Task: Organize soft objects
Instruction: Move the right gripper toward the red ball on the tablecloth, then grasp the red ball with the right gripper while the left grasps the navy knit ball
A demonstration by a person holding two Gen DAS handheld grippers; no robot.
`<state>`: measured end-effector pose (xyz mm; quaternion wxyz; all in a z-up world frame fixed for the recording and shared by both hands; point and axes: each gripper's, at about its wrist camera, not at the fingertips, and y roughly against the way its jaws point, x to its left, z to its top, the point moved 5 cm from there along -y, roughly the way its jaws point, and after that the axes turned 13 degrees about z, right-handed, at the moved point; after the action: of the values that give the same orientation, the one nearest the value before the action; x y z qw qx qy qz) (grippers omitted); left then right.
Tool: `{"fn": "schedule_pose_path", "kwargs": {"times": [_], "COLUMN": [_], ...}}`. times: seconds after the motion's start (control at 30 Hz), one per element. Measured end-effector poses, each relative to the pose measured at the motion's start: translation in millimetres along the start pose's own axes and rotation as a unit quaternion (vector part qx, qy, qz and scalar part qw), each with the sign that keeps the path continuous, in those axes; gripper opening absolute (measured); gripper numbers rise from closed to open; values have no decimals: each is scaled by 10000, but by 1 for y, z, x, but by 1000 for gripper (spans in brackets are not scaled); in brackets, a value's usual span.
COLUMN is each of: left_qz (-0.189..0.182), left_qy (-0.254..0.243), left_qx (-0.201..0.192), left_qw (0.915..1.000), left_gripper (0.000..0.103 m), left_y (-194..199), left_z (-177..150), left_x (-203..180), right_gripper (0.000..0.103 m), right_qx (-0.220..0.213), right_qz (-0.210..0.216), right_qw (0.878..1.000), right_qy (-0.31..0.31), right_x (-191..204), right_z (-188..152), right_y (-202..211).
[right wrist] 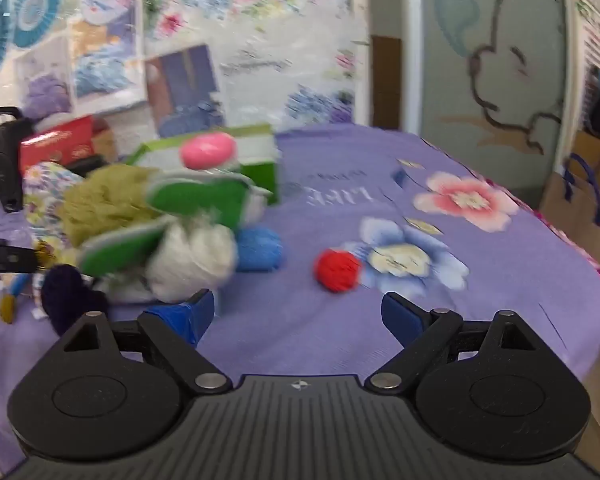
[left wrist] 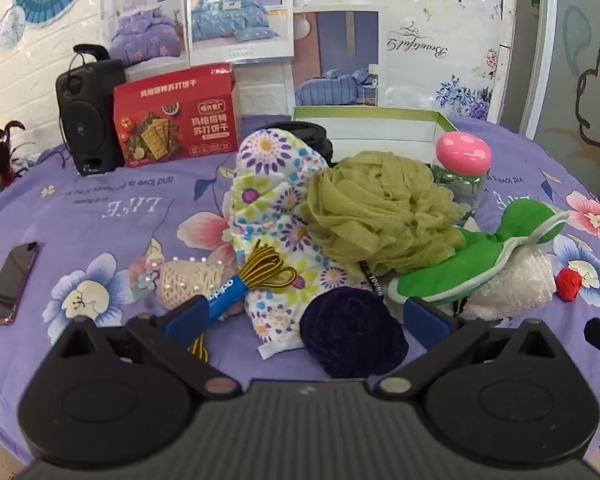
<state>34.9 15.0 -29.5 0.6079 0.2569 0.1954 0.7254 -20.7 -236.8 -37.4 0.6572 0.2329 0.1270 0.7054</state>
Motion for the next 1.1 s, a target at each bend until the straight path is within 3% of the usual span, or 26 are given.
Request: {"fn": "schedule_pose_path", "kwargs": {"times": [0.1, 0.17, 0.33, 0.5, 0.63, 0.73, 0.93, 1.1], "left_qz": [-28, -110, -209, -200, -509, -687, -749, -738], "left_qy": [-172, -298, -398, -370, -421, -496, -607, -627], "left_qx": [52, 102, 307, 269, 221, 67, 150, 149], "left_qw": [9998, 9994, 9985, 9988, 9976, 9964, 9952, 9952], "left_gripper": [103, 103, 103, 102, 102, 102, 102, 102], "left_y": [-3, -5, -15, -27, -34, -36, -49, -52], "left_z": [-6, -13, -23, -23, -24, -22, -23, -24], "left_x": [-4, -4, 1, 2, -7, -18, -36, -38], "right_gripper": [78, 78, 78, 78, 78, 80, 81, 78], "right_qx": [-142, 51, 2, 672, 1037, 869, 837, 850], "right_qz": [-2, 52, 93, 288, 324, 401, -115, 71], "right_qw": [9990, 9992, 9997, 9970, 9938, 9948, 9962, 9961], "right_qy": [-424, -405, -220, -234, -232, -338, 216, 243], "right_x": [-22, -22, -37, -44, -49, -54, -56, -52], "right_z": [-1, 2, 11, 6, -5, -7, 1, 4], "right_y": [-2, -9, -46, -86, -104, -105, -104, -113]}}
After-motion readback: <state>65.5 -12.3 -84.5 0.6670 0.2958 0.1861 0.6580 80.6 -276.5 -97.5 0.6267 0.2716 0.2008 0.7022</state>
